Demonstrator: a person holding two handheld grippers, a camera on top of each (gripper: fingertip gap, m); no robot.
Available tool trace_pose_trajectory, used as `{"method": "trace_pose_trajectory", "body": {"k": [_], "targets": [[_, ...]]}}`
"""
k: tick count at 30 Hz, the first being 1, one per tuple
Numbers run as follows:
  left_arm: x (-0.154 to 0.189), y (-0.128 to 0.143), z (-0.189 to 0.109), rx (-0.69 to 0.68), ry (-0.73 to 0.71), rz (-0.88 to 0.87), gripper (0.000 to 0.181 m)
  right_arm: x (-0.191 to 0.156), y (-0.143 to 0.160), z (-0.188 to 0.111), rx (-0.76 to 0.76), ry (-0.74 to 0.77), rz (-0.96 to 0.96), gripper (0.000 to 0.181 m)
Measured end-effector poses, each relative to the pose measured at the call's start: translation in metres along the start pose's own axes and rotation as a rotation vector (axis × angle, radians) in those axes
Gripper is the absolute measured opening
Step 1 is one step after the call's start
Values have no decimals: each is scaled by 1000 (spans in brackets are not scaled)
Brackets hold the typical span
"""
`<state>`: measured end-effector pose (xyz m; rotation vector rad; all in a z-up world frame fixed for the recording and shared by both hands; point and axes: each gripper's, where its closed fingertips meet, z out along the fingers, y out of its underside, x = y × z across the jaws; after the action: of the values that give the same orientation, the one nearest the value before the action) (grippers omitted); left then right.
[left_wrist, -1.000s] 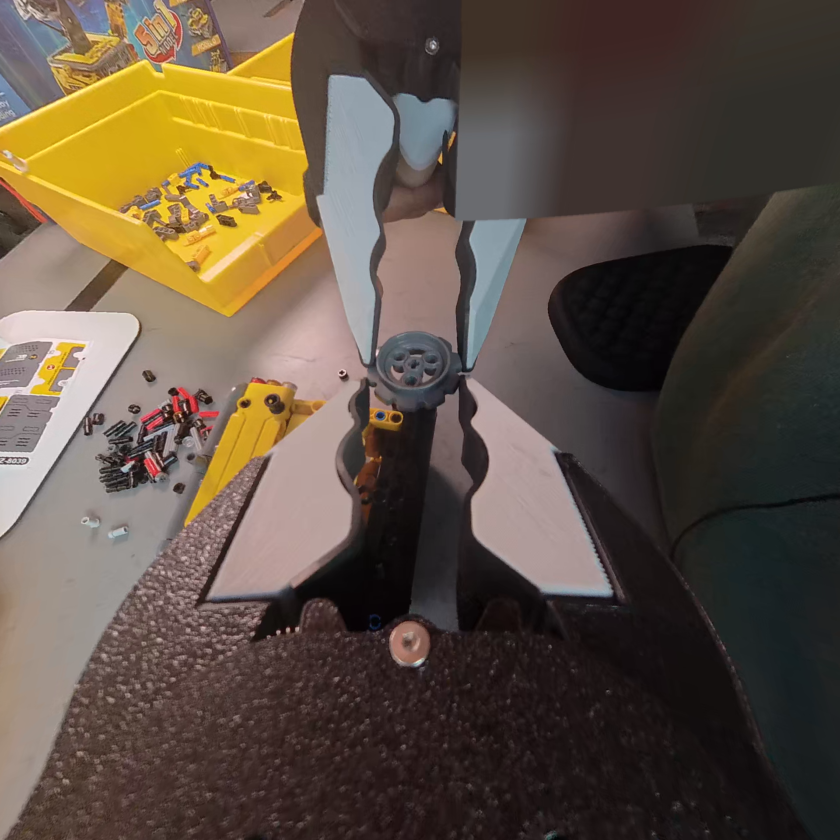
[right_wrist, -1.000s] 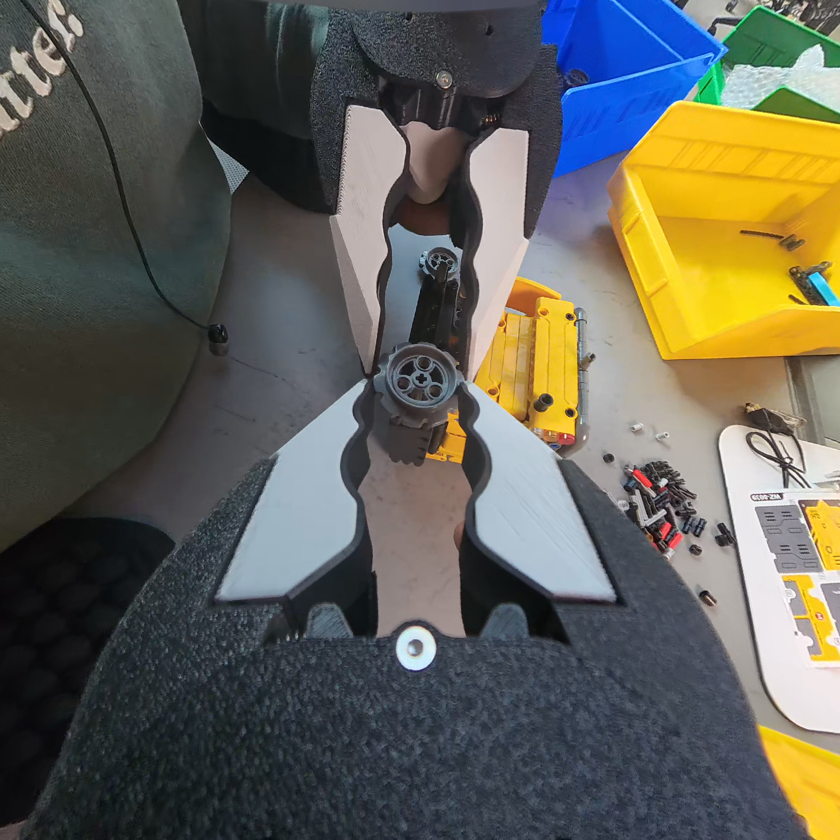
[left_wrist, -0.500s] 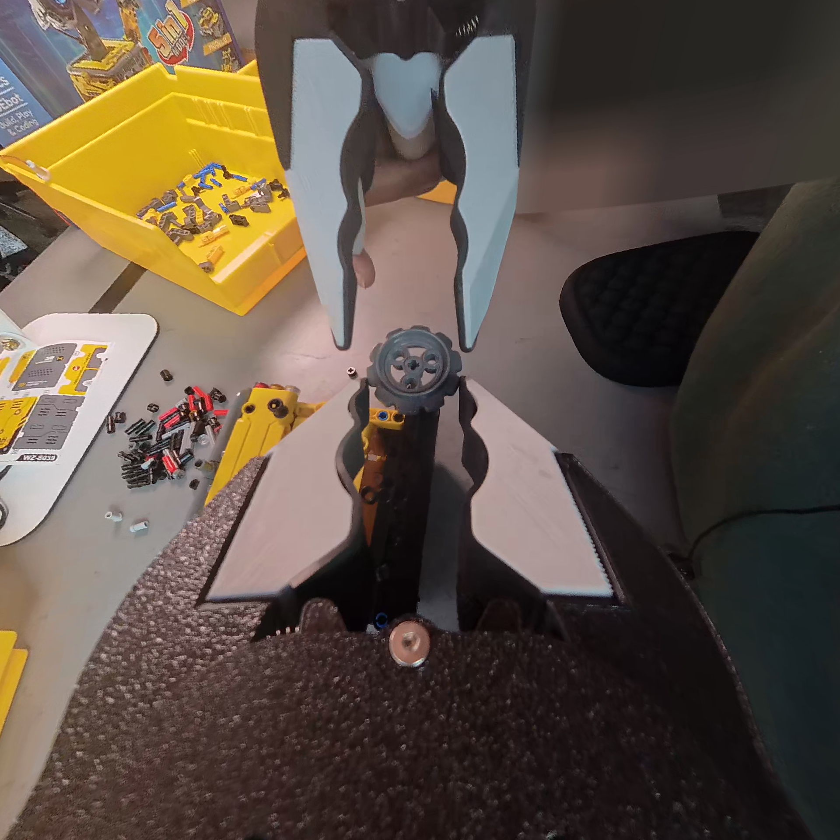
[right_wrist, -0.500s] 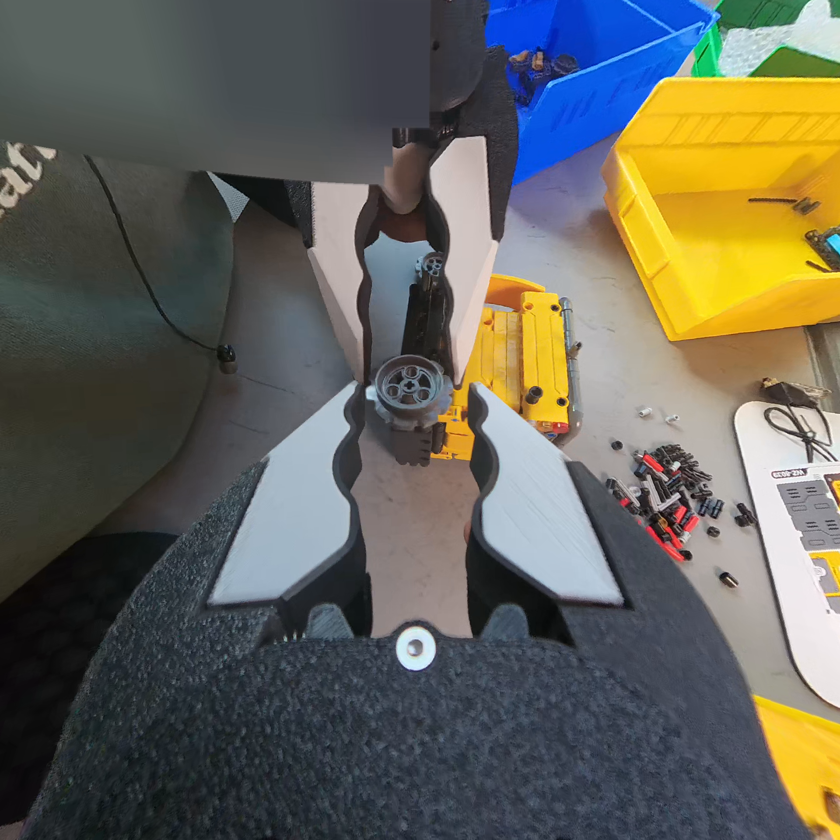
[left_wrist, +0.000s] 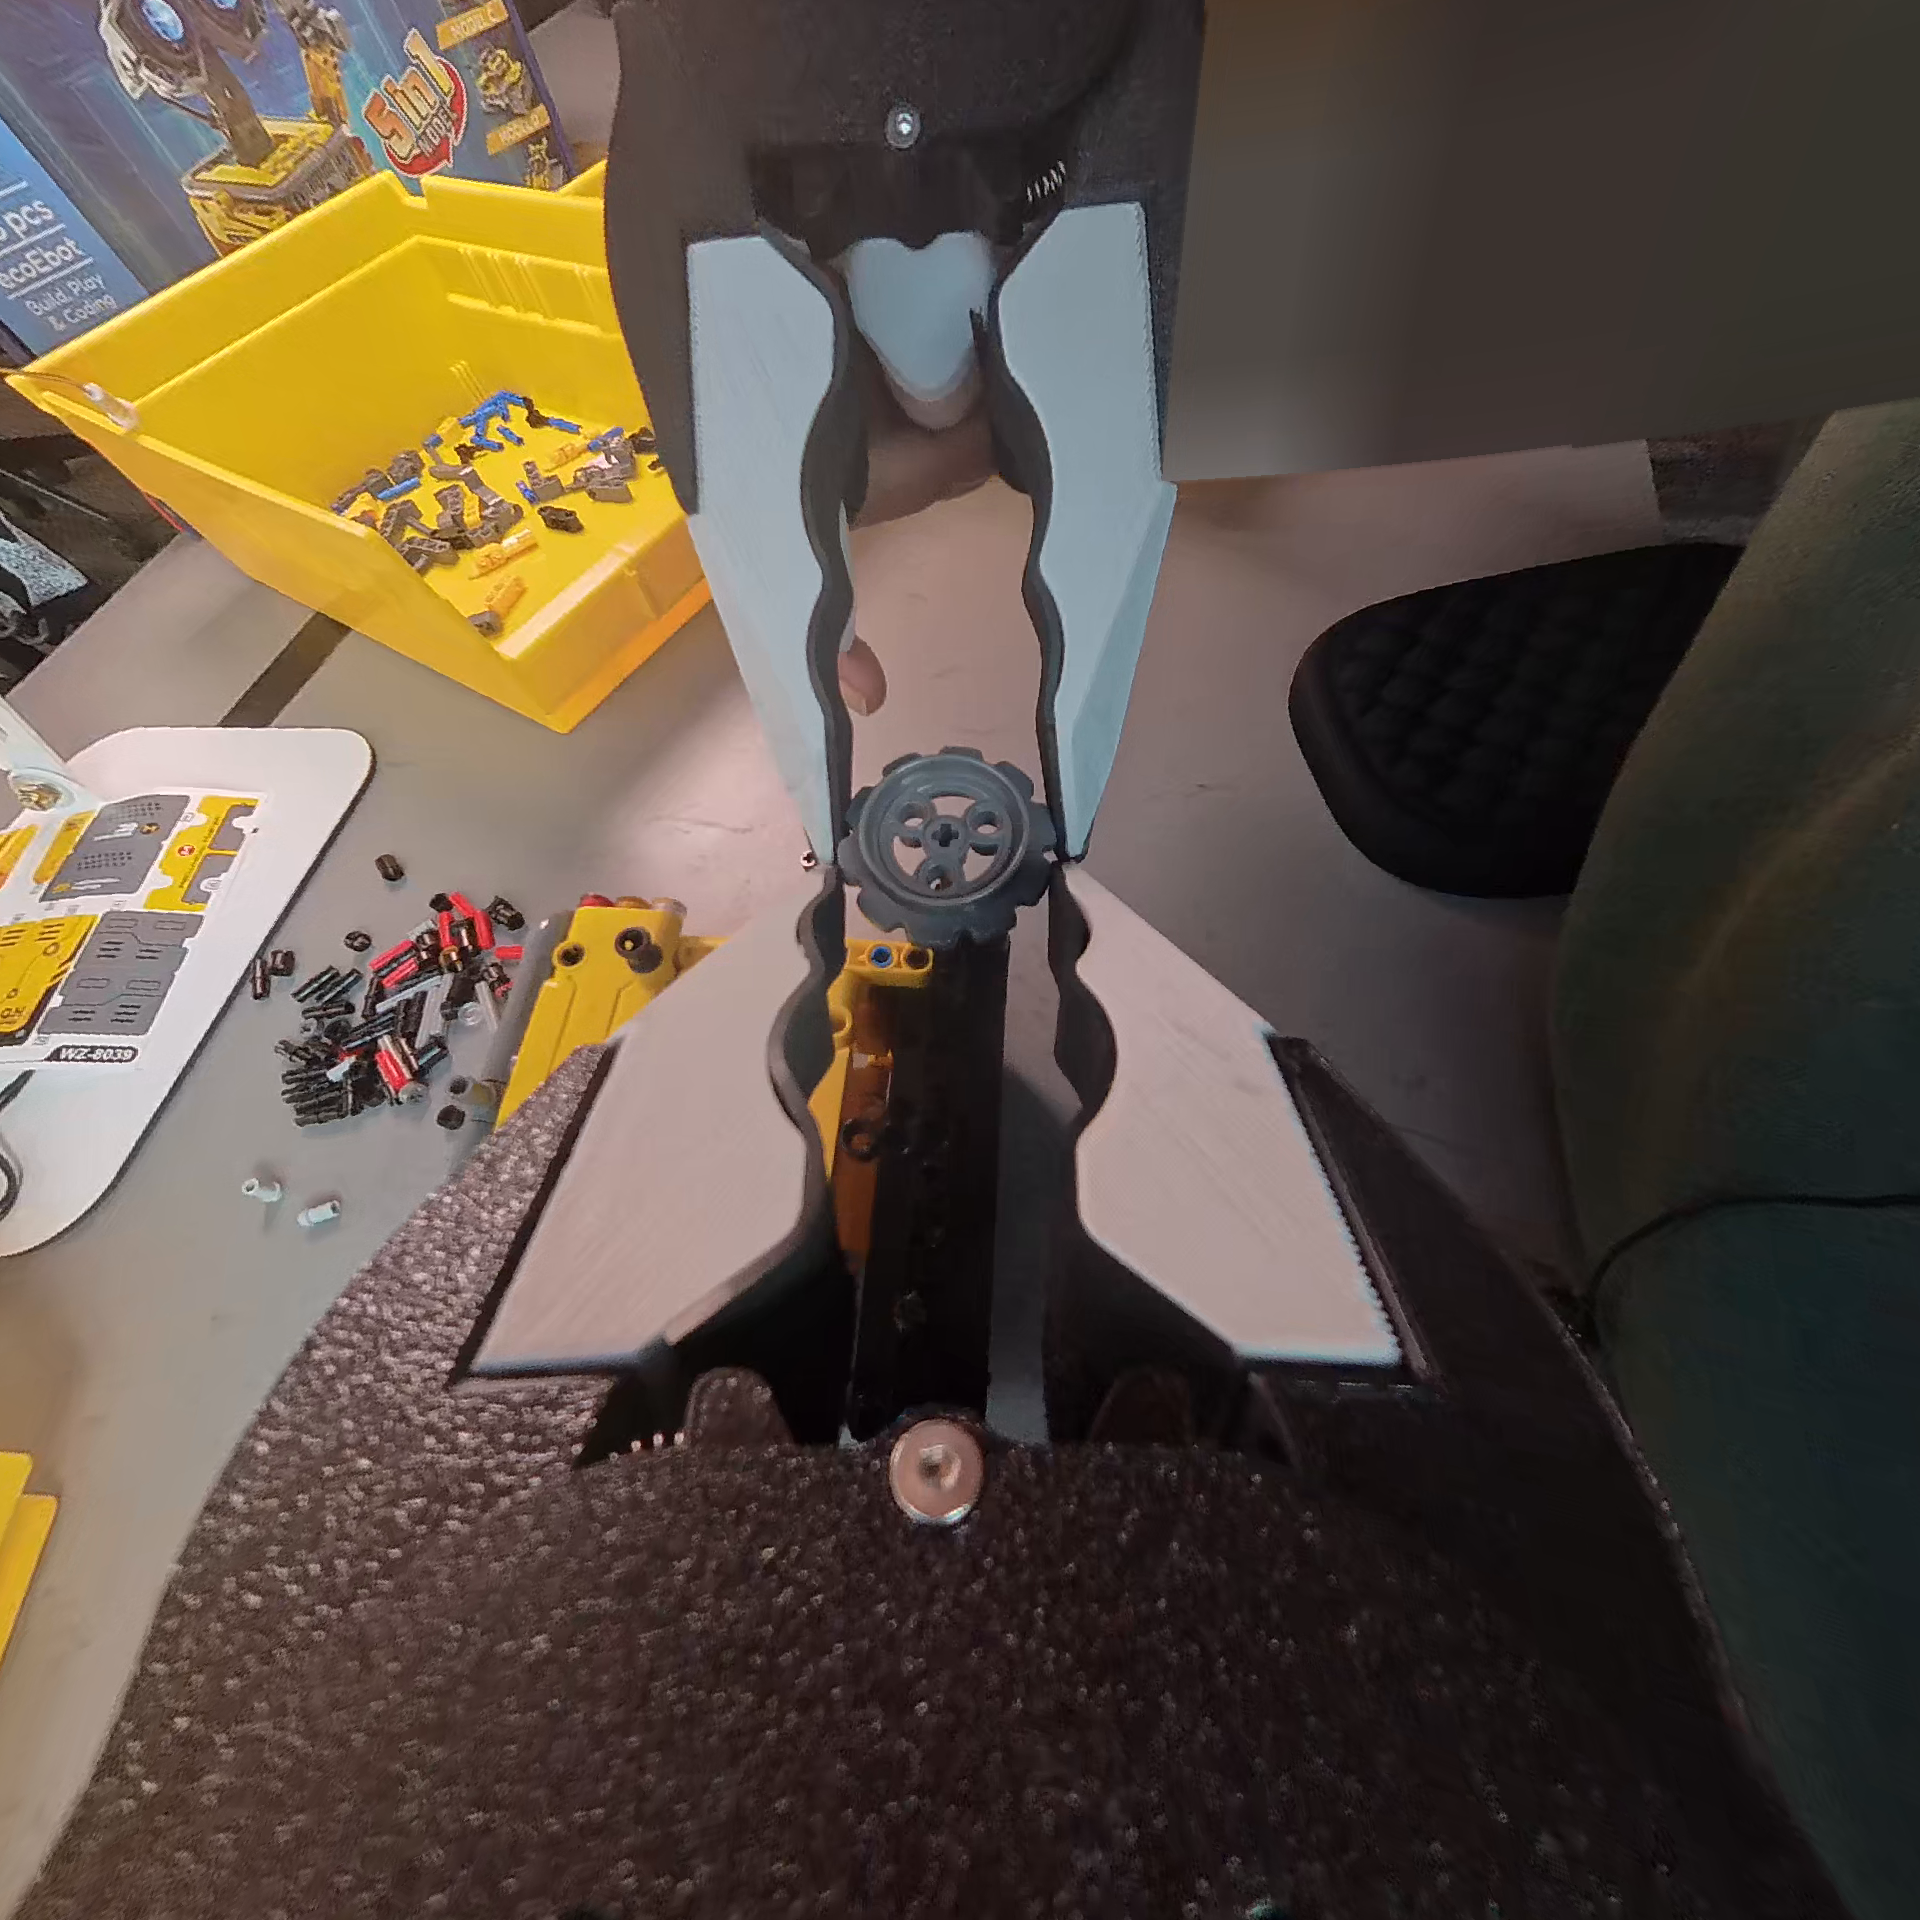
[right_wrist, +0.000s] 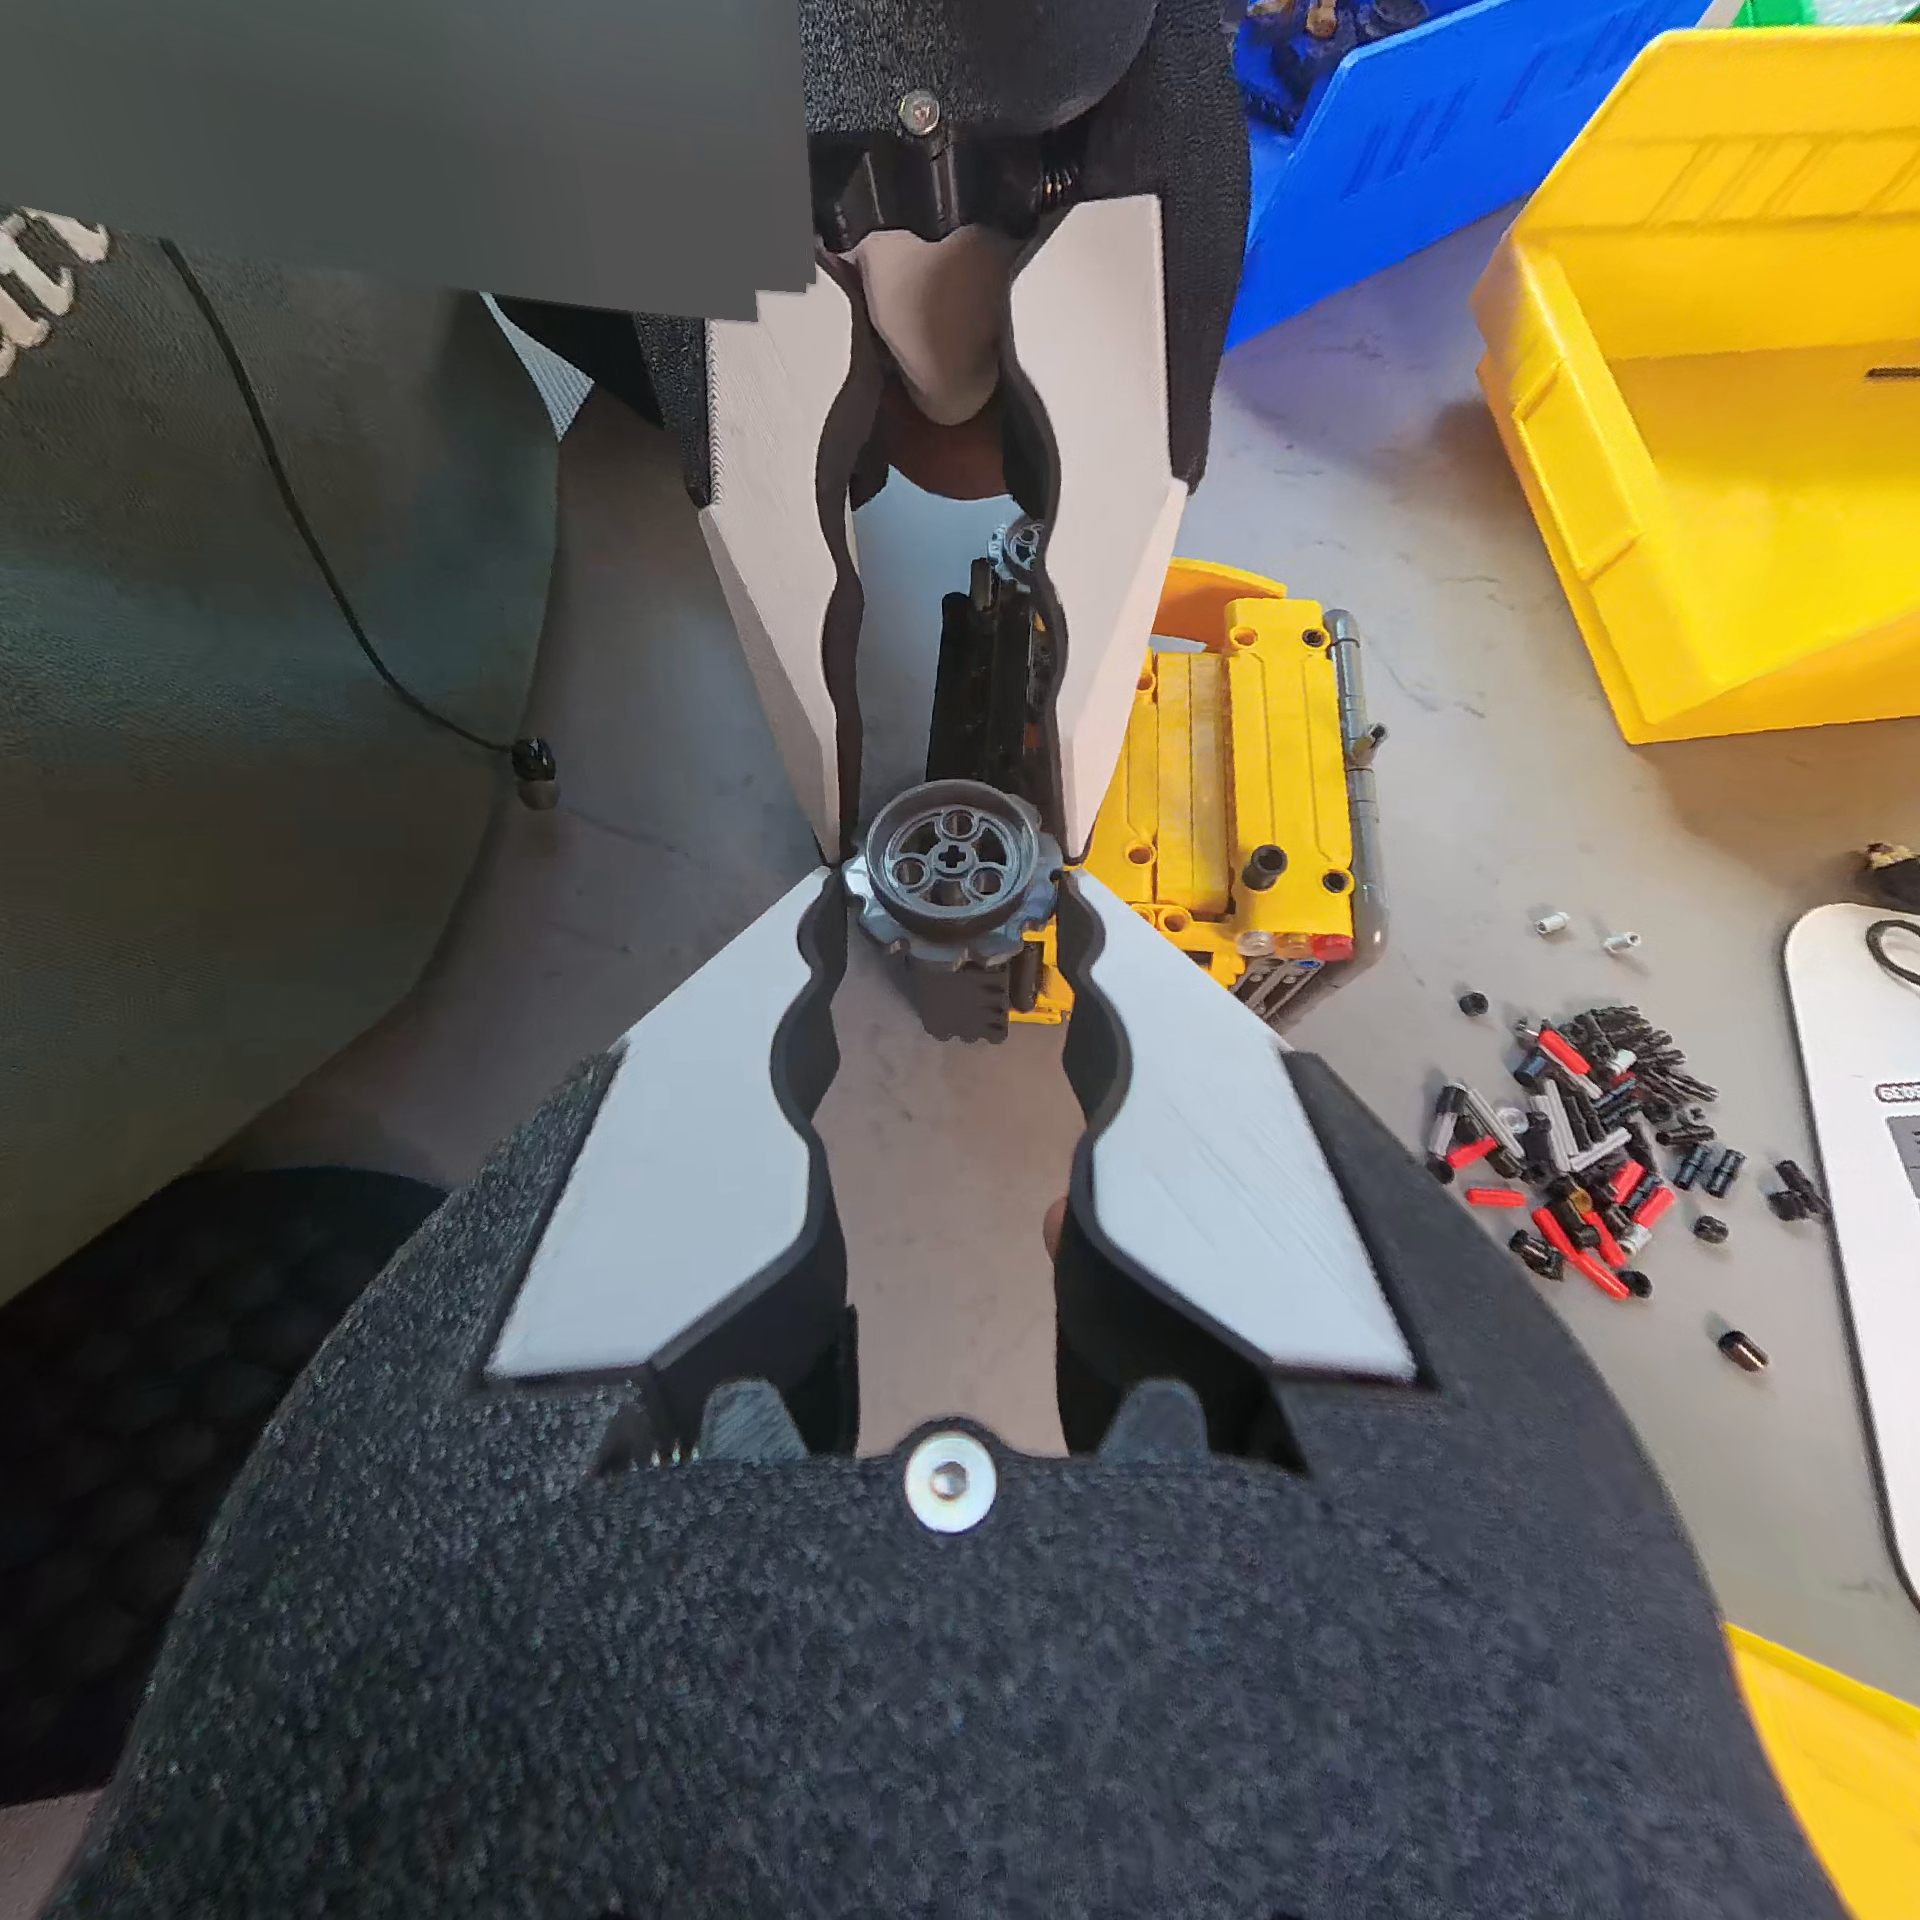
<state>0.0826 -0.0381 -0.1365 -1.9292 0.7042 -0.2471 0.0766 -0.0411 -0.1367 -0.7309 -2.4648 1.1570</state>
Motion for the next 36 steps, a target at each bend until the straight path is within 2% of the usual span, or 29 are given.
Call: {"method": "trace_pose_trajectory", "body": {"k": [8, 11, 18, 22, 31, 34, 36], "targets": [[0, -1, 3, 5, -8, 20, 38, 0, 2, -2, 98, 13, -14, 40], [1, -2, 5, -7, -33, 55, 38, -1, 3, -3, 148, -6, 7, 40], [6, -1, 0, 22, 14, 12, 38, -7, 0, 2, 267, -71, 99, 40], [5, 0, 0, 37, 25, -16, 38, -7, 0, 3, 268, -93, 100, 40], [3, -1, 4, 61, -23, 53, 38, -8, 4, 3, 266, -125, 121, 38], [0, -1, 3, 54, -50, 58, 39, -2, 5, 0, 242, -65, 95, 39], [0, -1, 3, 53, -52, 58, 39, -1, 6, -2, 196, -24, 50, 48]]}}
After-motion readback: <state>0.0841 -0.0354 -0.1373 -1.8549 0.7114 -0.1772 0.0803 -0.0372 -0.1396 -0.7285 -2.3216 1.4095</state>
